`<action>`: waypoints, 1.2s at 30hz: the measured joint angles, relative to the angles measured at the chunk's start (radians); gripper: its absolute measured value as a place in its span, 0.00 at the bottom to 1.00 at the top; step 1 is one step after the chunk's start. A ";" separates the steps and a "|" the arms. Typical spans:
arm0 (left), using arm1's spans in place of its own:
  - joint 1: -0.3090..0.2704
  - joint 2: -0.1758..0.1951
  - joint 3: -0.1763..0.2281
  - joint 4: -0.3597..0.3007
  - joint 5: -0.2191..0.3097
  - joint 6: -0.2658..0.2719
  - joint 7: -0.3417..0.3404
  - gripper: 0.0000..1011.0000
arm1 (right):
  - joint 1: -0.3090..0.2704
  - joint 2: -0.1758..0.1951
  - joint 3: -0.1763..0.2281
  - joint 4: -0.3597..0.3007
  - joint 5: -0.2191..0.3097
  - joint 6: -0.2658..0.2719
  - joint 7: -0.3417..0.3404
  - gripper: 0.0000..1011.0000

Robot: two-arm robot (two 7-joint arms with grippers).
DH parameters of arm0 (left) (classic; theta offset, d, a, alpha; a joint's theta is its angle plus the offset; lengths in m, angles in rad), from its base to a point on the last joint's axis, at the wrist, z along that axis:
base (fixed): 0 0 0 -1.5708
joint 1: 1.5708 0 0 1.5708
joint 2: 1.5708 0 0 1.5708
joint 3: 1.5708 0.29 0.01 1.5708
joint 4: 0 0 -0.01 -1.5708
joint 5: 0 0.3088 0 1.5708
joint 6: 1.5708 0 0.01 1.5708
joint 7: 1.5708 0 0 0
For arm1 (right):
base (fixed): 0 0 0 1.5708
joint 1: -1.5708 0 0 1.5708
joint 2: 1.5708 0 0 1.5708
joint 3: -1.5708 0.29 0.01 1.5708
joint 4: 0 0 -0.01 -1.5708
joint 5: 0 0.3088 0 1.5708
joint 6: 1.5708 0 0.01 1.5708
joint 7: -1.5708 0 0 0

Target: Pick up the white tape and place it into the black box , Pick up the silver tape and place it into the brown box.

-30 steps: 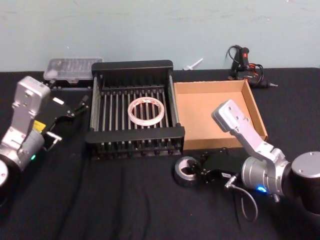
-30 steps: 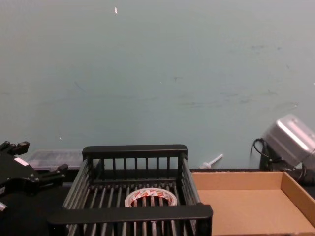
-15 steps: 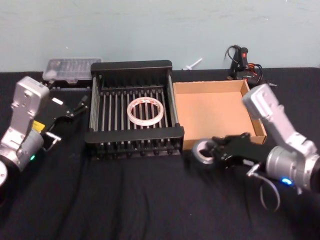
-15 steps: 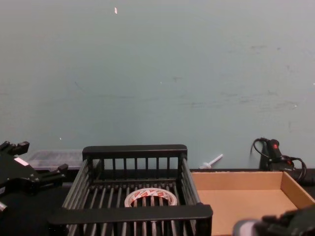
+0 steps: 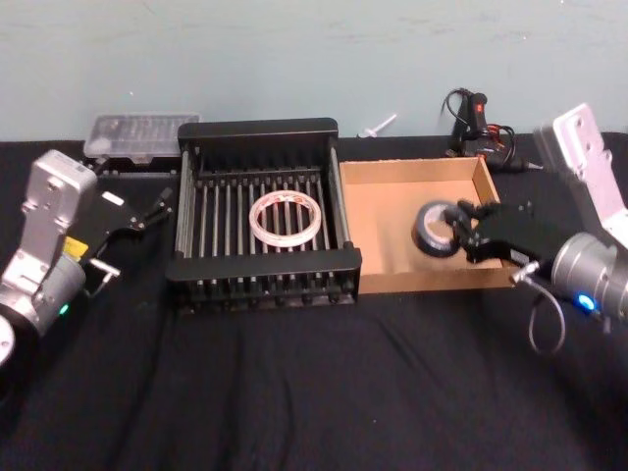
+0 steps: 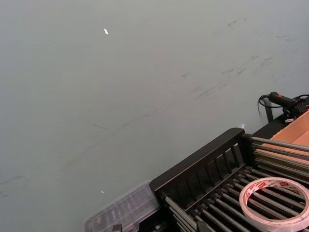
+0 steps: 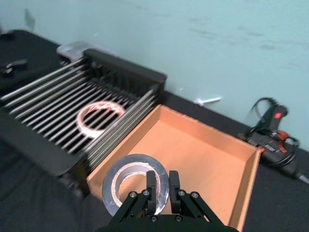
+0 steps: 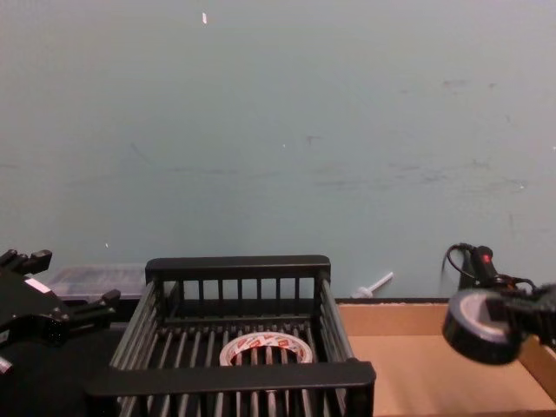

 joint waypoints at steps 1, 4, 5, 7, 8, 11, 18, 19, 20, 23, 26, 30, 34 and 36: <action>0.000 0.000 0.000 0.000 0.000 0.000 0.000 0.99 | 0.000 0.000 0.000 0.000 0.000 0.000 0.000 0.16; 0.000 0.000 0.000 0.000 0.000 0.000 0.000 0.99 | 0.032 -0.022 0.004 0.031 -0.003 0.000 -0.015 0.16; 0.000 0.000 0.000 0.000 0.000 0.000 0.000 0.99 | 0.048 -0.032 0.004 0.048 -0.005 0.000 -0.020 0.16; 0.000 0.000 0.000 0.000 0.000 0.000 0.000 0.99 | 0.078 -0.050 0.004 0.081 -0.010 0.005 -0.027 0.16; 0.000 0.000 0.000 0.000 0.000 0.000 0.000 0.99 | 0.078 -0.050 0.004 0.081 -0.010 0.005 -0.027 0.16; 0.000 0.000 0.000 0.000 0.000 0.000 0.000 0.99 | 0.134 -0.083 -0.002 0.148 -0.018 0.014 -0.033 0.16; 0.000 0.000 0.000 0.000 0.000 0.000 0.000 0.99 | 0.242 -0.150 -0.026 0.303 -0.030 0.031 -0.036 0.16; 0.000 0.000 0.000 0.000 0.000 0.000 0.000 0.99 | 0.253 -0.157 -0.029 0.320 -0.033 0.031 -0.036 0.16; 0.000 0.000 0.000 0.000 0.000 0.000 0.000 0.99 | 0.262 -0.163 -0.032 0.336 -0.036 0.031 -0.036 0.16; 0.000 0.000 0.000 0.000 0.000 0.000 0.000 0.99 | 0.295 -0.184 -0.043 0.394 -0.049 0.030 -0.036 0.16; 0.000 0.000 0.000 0.000 0.000 0.000 0.000 0.99 | 0.321 -0.202 -0.055 0.446 -0.060 0.028 -0.032 0.16; 0.000 0.000 0.000 0.000 0.000 0.000 0.000 0.99 | 0.341 -0.219 -0.064 0.493 -0.073 0.025 -0.027 0.16; 0.000 0.000 0.000 0.000 0.000 0.000 0.000 0.99 | 0.356 -0.230 -0.074 0.530 -0.092 0.019 -0.021 0.16; 0.000 0.000 0.000 0.000 0.000 0.000 0.000 0.99 | 0.358 -0.232 -0.076 0.535 -0.097 0.017 -0.020 0.16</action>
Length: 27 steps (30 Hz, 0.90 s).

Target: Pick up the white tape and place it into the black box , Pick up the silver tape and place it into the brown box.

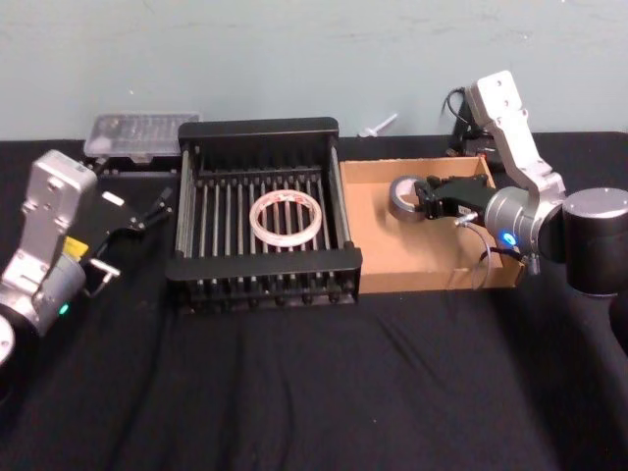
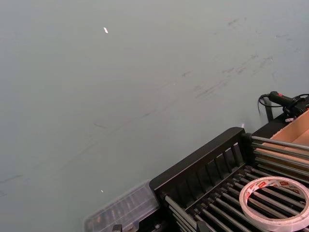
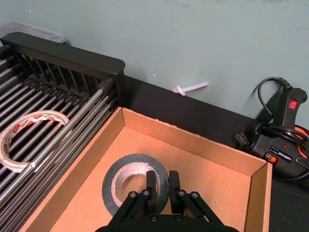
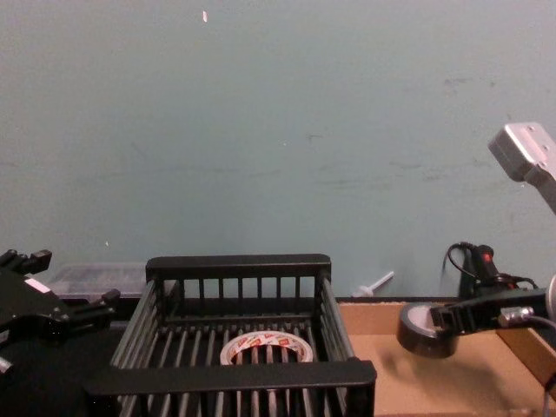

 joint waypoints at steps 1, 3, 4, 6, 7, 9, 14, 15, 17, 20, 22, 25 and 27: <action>0.000 0.000 0.000 0.000 0.000 0.000 0.000 0.99 | 0.000 0.000 0.000 0.000 0.000 0.000 0.000 0.16; 0.000 0.000 0.000 0.000 0.000 0.000 0.000 0.99 | 0.000 0.000 0.000 0.000 0.000 0.000 0.000 0.16; 0.000 0.000 0.000 0.000 0.000 0.000 0.000 0.99 | 0.000 0.001 0.001 -0.001 0.000 0.000 0.000 0.16; 0.000 0.000 0.000 0.000 0.000 0.000 0.000 0.99 | 0.000 0.001 0.001 -0.002 0.001 0.000 0.000 0.16; 0.000 0.000 0.000 0.000 0.000 0.000 0.000 0.99 | 0.000 0.001 0.001 -0.002 0.001 0.000 0.000 0.16; 0.000 0.000 0.000 0.000 0.000 0.000 0.000 0.99 | -0.001 0.001 0.001 -0.003 0.002 0.000 0.000 0.16; 0.000 0.000 0.000 0.000 0.000 0.000 0.000 0.99 | -0.002 0.001 0.002 -0.004 0.004 0.000 0.000 0.27; 0.000 0.000 0.000 0.000 0.000 0.000 0.000 0.99 | -0.002 0.001 0.002 -0.005 0.004 0.000 0.000 0.28; 0.000 0.000 0.000 0.000 0.000 0.000 0.000 0.99 | -0.002 0.002 0.002 -0.005 0.005 0.001 0.000 0.34; 0.000 0.000 0.000 0.000 0.000 0.000 0.000 0.99 | -0.002 0.002 0.003 -0.006 0.005 0.001 0.000 0.42; 0.000 0.000 0.000 0.000 0.000 0.000 0.000 0.99 | -0.002 0.002 0.003 -0.006 0.005 0.001 0.000 0.50; 0.000 0.000 0.000 0.000 0.000 0.000 0.000 0.99 | -0.003 0.002 0.003 -0.006 0.006 0.001 0.000 0.60; 0.000 0.000 0.000 0.000 0.000 0.000 0.000 0.99 | -0.003 0.002 0.003 -0.006 0.006 0.001 0.000 0.66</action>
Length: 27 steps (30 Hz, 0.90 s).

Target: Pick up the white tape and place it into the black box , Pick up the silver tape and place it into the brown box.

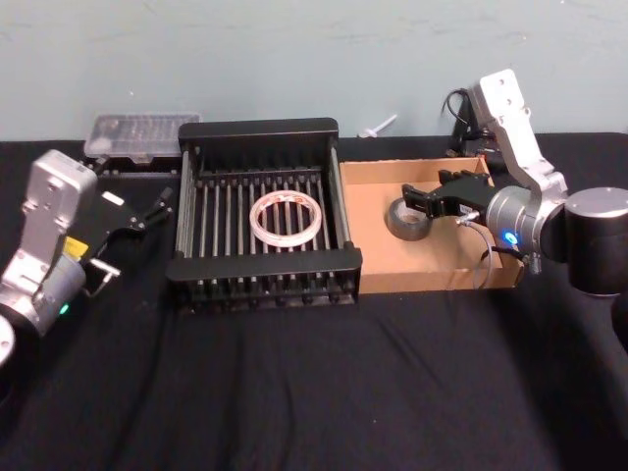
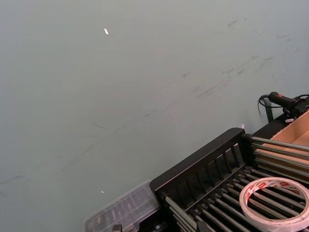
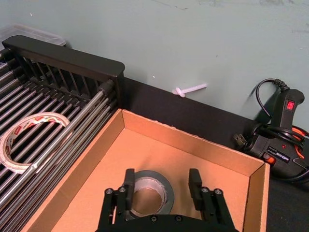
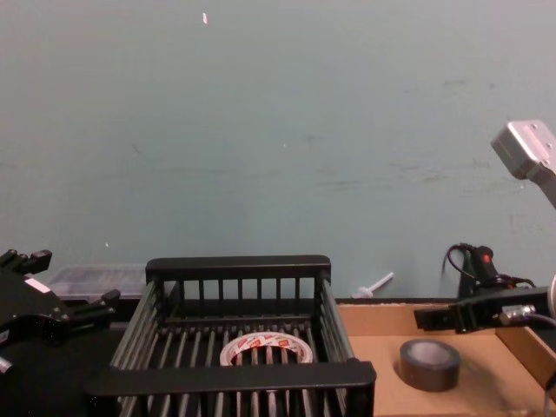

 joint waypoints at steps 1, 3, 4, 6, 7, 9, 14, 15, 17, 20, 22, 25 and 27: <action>0.000 0.000 0.000 0.000 0.000 0.000 0.000 0.99 | 0.000 0.000 0.000 0.000 0.000 0.000 0.000 0.70; 0.000 0.000 0.000 0.000 0.000 0.000 0.000 0.99 | 0.000 0.000 0.000 0.000 0.000 0.000 0.000 0.75; 0.000 0.000 0.000 0.000 0.000 0.000 0.000 0.99 | 0.000 0.000 0.000 0.000 0.000 0.000 0.000 0.80; 0.000 0.000 0.000 0.000 0.000 0.000 0.000 0.99 | 0.000 0.000 0.000 -0.001 0.001 0.001 0.000 0.83; 0.000 0.000 0.000 0.000 0.000 0.000 0.000 0.99 | 0.000 0.000 0.000 -0.001 0.001 0.001 0.000 0.86; 0.000 0.000 0.000 0.000 0.000 0.000 0.000 0.99 | -0.001 0.000 0.000 -0.001 0.001 0.001 0.000 0.93; 0.000 0.000 0.000 0.000 0.000 0.000 0.000 0.99 | -0.001 0.000 0.000 -0.001 0.001 0.001 0.000 0.99; 0.000 0.000 0.000 0.000 0.000 0.000 0.000 0.99 | -0.001 0.000 0.000 -0.001 0.001 0.001 0.000 0.99; 0.000 0.000 0.000 0.000 0.000 0.000 0.000 0.99 | -0.001 0.000 0.000 -0.001 0.001 0.001 0.000 0.99; 0.000 0.000 0.000 0.000 0.000 0.000 0.000 0.99 | -0.001 0.000 0.000 -0.001 0.001 0.001 0.000 0.99; 0.000 0.000 0.000 0.000 0.000 0.000 0.000 0.99 | -0.001 0.000 0.000 -0.001 0.001 0.001 0.000 0.99; 0.000 0.000 0.000 0.000 0.000 0.000 0.000 0.99 | -0.009 0.000 0.004 -0.008 -0.001 -0.008 0.000 0.99; 0.000 0.000 0.000 0.000 0.000 0.000 0.000 0.99 | -0.020 0.000 0.010 -0.021 -0.006 -0.021 -0.002 0.99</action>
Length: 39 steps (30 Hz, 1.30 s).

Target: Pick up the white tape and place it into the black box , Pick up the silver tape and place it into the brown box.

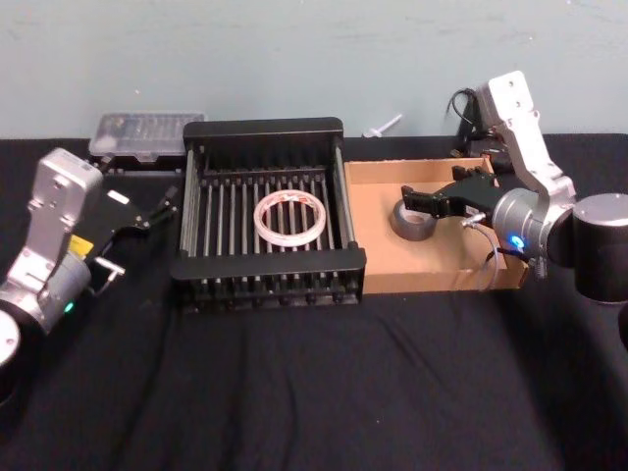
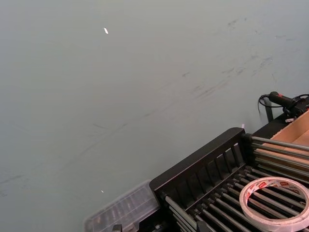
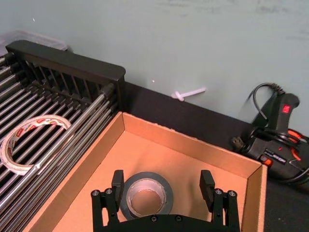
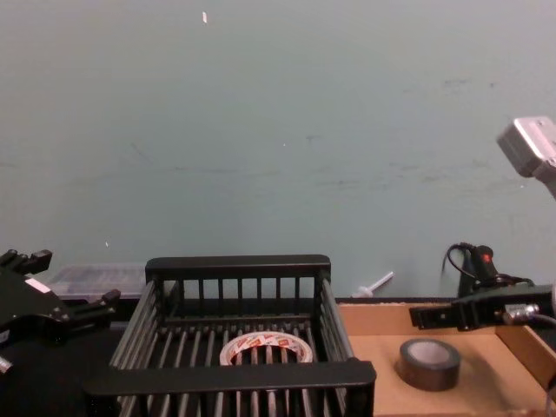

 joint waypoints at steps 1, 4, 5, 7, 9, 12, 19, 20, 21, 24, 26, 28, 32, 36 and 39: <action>0.000 0.000 0.000 0.000 0.000 0.000 0.000 0.99 | -0.004 0.000 0.003 -0.005 -0.002 -0.005 -0.002 0.99; 0.000 0.000 0.000 0.000 0.000 0.000 0.000 0.99 | -0.025 0.000 0.016 -0.031 -0.009 -0.034 -0.014 0.99; 0.000 0.000 0.000 0.000 0.000 0.000 0.000 0.99 | -0.032 0.000 0.019 -0.039 -0.011 -0.043 -0.018 0.99; 0.000 0.000 0.000 0.000 0.000 0.000 0.000 0.99 | -0.055 0.000 0.030 -0.065 -0.018 -0.074 -0.030 0.99; 0.000 0.000 0.000 0.000 0.000 0.000 0.000 0.99 | -0.078 0.000 0.042 -0.091 -0.026 -0.111 -0.041 0.99; 0.000 0.000 0.000 0.000 0.000 0.000 0.000 0.99 | -0.111 0.001 0.055 -0.124 -0.037 -0.162 -0.055 0.99; 0.000 0.000 0.000 0.000 0.000 0.000 0.000 0.99 | -0.184 0.001 0.082 -0.176 -0.077 -0.306 -0.092 0.99; 0.000 0.000 0.000 0.000 0.000 0.000 0.000 0.99 | -0.191 0.001 0.085 -0.179 -0.082 -0.322 -0.095 0.99; 0.000 0.000 0.000 0.000 0.000 0.000 0.000 0.99 | -0.197 0.001 0.087 -0.180 -0.085 -0.336 -0.098 0.99; 0.000 0.000 0.000 0.000 0.000 0.000 0.000 0.99 | -0.226 -0.003 0.098 -0.184 -0.110 -0.414 -0.115 0.99; 0.000 0.000 0.000 0.000 0.000 0.000 0.000 0.99 | -0.239 -0.006 0.104 -0.184 -0.119 -0.446 -0.121 0.99; 0.000 0.000 0.000 0.000 0.000 0.000 0.000 0.99 | -0.246 -0.009 0.107 -0.184 -0.124 -0.462 -0.123 0.99; 0.000 0.000 0.000 0.000 0.000 0.000 0.000 0.99 | -0.259 -0.017 0.119 -0.183 -0.134 -0.476 -0.123 0.99; 0.000 0.000 0.000 0.000 0.000 0.000 0.000 0.99 | -0.261 -0.020 0.122 -0.182 -0.137 -0.477 -0.123 0.99; 0.000 0.000 0.000 0.000 0.000 0.000 0.000 0.99 | -0.261 -0.020 0.122 -0.182 -0.137 -0.477 -0.123 0.99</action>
